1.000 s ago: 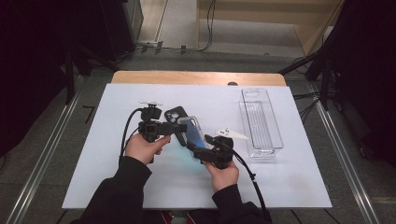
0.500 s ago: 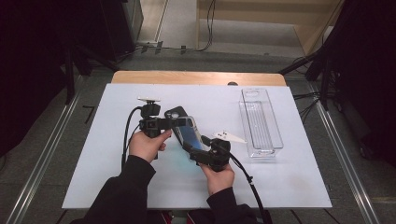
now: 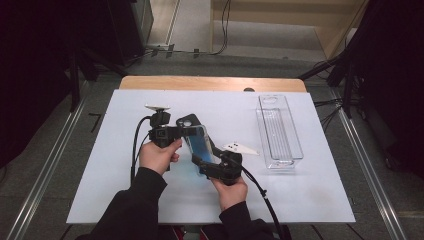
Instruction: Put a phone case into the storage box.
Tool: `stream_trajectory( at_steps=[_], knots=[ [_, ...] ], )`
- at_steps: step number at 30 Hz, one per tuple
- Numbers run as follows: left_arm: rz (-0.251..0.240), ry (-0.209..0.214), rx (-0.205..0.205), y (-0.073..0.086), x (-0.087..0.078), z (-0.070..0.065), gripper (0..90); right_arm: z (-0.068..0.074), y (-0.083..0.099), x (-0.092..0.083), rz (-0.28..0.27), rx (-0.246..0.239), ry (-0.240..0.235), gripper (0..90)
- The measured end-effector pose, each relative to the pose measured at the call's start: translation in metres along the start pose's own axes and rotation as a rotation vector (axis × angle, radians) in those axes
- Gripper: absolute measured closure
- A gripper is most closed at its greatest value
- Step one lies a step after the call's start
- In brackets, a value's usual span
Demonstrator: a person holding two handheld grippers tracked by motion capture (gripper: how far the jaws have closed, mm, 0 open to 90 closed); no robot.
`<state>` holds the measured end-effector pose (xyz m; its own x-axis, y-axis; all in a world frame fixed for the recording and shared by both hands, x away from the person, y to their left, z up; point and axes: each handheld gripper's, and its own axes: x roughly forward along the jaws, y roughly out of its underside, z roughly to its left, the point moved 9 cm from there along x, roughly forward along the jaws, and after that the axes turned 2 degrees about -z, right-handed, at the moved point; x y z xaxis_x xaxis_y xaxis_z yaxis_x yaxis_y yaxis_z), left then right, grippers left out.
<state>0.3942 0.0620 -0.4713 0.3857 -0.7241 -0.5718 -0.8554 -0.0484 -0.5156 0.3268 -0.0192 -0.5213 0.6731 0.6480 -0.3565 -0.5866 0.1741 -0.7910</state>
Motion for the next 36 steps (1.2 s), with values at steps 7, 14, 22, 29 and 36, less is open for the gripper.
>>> stream_trajectory(
  at_steps=[7,14,22,29,36],
  knots=[
    [-0.024,0.06,-0.019,-0.002,-0.006,-0.008,80.8,-0.001,-0.003,0.001,0.011,-0.051,-0.036,9.5],
    [-0.061,0.055,0.03,-0.006,-0.014,-0.014,80.6,-0.002,-0.011,-0.001,0.078,-0.098,-0.064,0.0],
    [-0.144,0.005,0.145,-0.007,-0.018,-0.015,80.7,-0.014,-0.012,-0.011,0.189,-0.141,-0.053,0.0],
    [-0.197,-0.003,0.219,-0.002,-0.017,-0.018,80.6,-0.022,-0.017,-0.019,0.221,-0.189,-0.043,0.0],
    [-0.239,0.008,0.3,0.004,-0.015,-0.023,80.6,-0.025,-0.019,-0.028,0.265,-0.273,-0.098,0.0]
  ],
)
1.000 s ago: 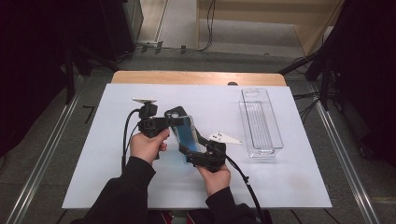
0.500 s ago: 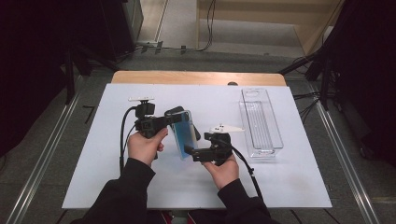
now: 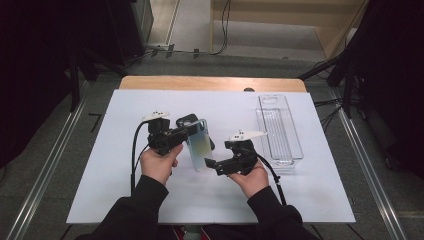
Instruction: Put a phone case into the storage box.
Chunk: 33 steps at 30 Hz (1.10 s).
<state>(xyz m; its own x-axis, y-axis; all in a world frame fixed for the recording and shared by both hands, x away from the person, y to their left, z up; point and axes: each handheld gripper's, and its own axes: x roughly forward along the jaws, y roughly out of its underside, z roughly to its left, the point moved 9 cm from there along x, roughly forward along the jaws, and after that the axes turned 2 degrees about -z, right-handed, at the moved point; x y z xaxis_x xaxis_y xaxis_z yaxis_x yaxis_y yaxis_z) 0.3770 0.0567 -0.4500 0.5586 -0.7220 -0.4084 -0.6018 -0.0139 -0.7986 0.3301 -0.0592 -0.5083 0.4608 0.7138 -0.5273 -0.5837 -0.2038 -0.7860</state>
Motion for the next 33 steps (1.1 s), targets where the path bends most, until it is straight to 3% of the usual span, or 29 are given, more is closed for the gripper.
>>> stream_trajectory(
  at_steps=[4,6,8,12,17,26,33],
  knots=[
    [-0.036,0.005,0.039,-0.001,-0.001,-0.004,80.6,-0.002,0.001,-0.002,0.011,-0.012,-0.004,0.0],
    [-0.045,0.008,0.041,-0.001,-0.002,-0.005,80.5,-0.003,0.001,-0.004,0.013,-0.023,0.001,0.0],
    [-0.044,0.008,0.054,0.001,-0.001,-0.005,80.5,-0.005,-0.001,-0.006,0.005,-0.039,0.02,0.0],
    [-0.069,0.01,0.068,0.002,-0.002,-0.005,80.5,-0.008,-0.006,-0.008,-0.007,-0.011,0.052,0.0],
    [-0.074,0.019,0.094,0.005,0.0,-0.012,80.6,-0.006,-0.014,-0.012,-0.032,-0.013,0.052,0.0],
    [-0.069,0.033,0.086,0.012,0.004,-0.028,80.5,-0.001,-0.025,-0.017,-0.048,-0.01,0.093,0.0],
    [-0.068,0.049,0.081,0.015,0.003,-0.036,80.5,0.005,-0.029,-0.016,-0.056,-0.005,0.091,0.0]
  ],
)
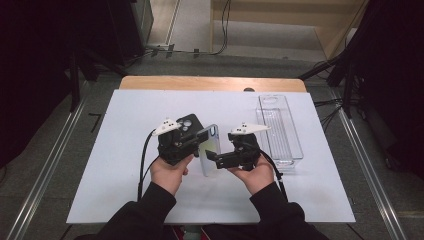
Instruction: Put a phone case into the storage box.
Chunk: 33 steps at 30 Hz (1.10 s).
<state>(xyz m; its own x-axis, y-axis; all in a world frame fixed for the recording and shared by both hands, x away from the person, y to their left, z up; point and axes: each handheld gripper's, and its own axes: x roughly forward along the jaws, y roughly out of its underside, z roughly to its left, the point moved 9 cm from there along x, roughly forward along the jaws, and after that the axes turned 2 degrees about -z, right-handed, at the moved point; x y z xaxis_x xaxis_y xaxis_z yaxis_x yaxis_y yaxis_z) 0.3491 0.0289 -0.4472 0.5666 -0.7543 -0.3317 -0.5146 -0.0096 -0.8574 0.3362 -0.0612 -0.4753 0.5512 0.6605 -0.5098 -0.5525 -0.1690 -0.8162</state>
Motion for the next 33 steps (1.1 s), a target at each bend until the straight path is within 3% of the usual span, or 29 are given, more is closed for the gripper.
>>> stream_trajectory(
  at_steps=[12,16,18,25,27,33],
  knots=[
    [0.025,0.03,0.005,0.007,0.003,-0.017,80.5,0.006,0.001,0.006,0.007,0.0,0.015,0.0],
    [0.019,0.036,0.0,0.007,0.003,-0.021,80.4,0.006,0.001,0.005,0.002,0.001,0.017,5.6],
    [0.02,0.032,0.004,0.008,0.003,-0.021,80.4,0.007,0.001,0.004,-0.001,0.003,-0.006,12.9],
    [0.018,0.038,0.002,0.007,0.003,-0.022,80.1,0.008,0.0,0.002,-0.007,-0.005,0.008,14.8],
    [0.017,0.041,-0.005,0.006,0.003,-0.023,77.9,0.007,-0.001,0.001,-0.007,-0.009,0.014,14.8],
    [0.019,0.039,-0.013,0.0,-0.001,-0.024,58.8,0.001,0.002,0.001,0.007,-0.006,0.029,14.8]
  ],
)
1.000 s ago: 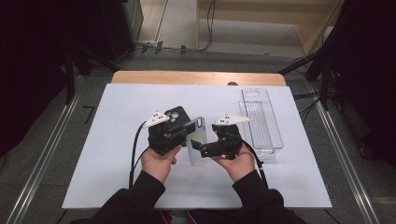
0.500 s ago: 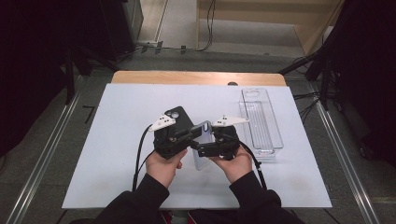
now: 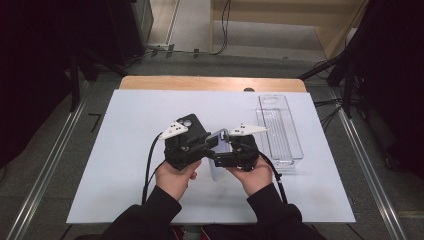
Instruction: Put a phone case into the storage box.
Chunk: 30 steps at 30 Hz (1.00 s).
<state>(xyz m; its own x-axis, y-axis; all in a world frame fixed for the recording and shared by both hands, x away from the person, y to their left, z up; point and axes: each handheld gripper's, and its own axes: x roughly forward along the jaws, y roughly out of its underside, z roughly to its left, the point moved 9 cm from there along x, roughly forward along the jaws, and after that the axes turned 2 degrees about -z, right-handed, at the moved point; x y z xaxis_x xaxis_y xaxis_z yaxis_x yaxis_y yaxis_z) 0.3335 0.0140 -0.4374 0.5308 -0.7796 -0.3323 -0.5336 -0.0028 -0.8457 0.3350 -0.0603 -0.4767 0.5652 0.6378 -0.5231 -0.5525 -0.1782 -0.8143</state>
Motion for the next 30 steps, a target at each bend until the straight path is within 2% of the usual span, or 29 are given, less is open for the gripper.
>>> stream_trajectory(
  at_steps=[6,8,10,14,16,19,22,24,26,30],
  knots=[
    [0.005,0.019,-0.033,-0.007,-0.008,0.003,46.1,-0.01,0.002,0.0,0.005,0.011,0.016,14.9],
    [0.031,0.039,-0.043,-0.007,-0.009,0.005,40.7,-0.014,0.002,-0.001,0.001,0.018,0.014,14.9],
    [0.045,0.043,-0.046,-0.007,-0.011,0.009,39.8,-0.017,0.002,-0.003,0.005,0.017,0.016,14.9],
    [0.088,0.081,-0.049,-0.006,-0.014,0.011,36.1,-0.021,0.001,-0.006,0.004,-0.01,0.0,14.9],
    [0.099,0.09,-0.025,-0.005,-0.016,0.011,35.9,-0.023,0.001,-0.007,0.01,-0.01,-0.017,14.9],
    [0.125,0.111,-0.018,-0.003,-0.018,0.011,35.7,-0.026,0.0,-0.01,0.003,0.003,-0.047,14.9],
    [0.187,0.142,0.001,0.004,-0.021,0.013,32.9,-0.028,-0.003,-0.015,-0.001,-0.013,-0.059,14.8],
    [0.219,0.14,0.036,0.01,-0.022,0.014,32.9,-0.029,-0.004,-0.017,-0.001,-0.027,-0.07,14.8],
    [0.261,0.165,0.054,0.017,-0.023,0.014,32.6,-0.03,-0.006,-0.02,0.006,-0.049,-0.078,14.8],
    [0.31,0.182,0.092,0.029,-0.025,0.017,32.4,-0.032,-0.009,-0.025,0.006,-0.056,-0.108,14.9]
  ],
)
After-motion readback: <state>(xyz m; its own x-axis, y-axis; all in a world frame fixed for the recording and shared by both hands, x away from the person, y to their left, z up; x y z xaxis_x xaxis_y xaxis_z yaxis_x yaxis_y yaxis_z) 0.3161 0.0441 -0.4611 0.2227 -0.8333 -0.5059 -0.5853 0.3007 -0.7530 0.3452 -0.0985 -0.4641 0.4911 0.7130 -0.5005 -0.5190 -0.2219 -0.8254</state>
